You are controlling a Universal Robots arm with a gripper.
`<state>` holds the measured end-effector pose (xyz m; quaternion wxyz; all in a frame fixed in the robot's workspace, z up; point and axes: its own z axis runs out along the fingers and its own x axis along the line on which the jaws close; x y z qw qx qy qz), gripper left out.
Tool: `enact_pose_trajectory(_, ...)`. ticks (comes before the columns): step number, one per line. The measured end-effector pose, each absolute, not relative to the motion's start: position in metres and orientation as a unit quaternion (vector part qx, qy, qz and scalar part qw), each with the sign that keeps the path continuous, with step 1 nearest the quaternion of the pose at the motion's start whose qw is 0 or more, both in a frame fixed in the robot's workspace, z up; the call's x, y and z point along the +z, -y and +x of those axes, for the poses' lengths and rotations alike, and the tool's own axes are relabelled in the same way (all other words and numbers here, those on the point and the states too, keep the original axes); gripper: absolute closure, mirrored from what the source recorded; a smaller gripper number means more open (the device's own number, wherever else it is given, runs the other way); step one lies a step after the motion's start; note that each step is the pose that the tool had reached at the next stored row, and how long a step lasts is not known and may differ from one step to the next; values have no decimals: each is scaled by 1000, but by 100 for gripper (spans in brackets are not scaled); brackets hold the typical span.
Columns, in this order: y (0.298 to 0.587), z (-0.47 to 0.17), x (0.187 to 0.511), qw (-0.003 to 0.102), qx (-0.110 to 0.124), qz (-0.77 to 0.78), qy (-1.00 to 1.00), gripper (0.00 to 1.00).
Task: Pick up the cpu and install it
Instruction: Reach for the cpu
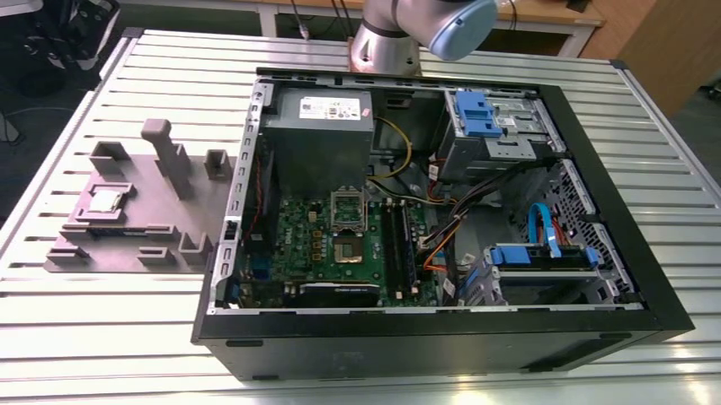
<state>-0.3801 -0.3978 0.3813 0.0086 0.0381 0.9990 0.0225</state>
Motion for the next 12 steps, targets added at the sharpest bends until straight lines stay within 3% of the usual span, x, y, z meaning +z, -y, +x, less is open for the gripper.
enact_pose_trajectory(12, 397, -393, 380, 9, 23, 38, -999, 90)
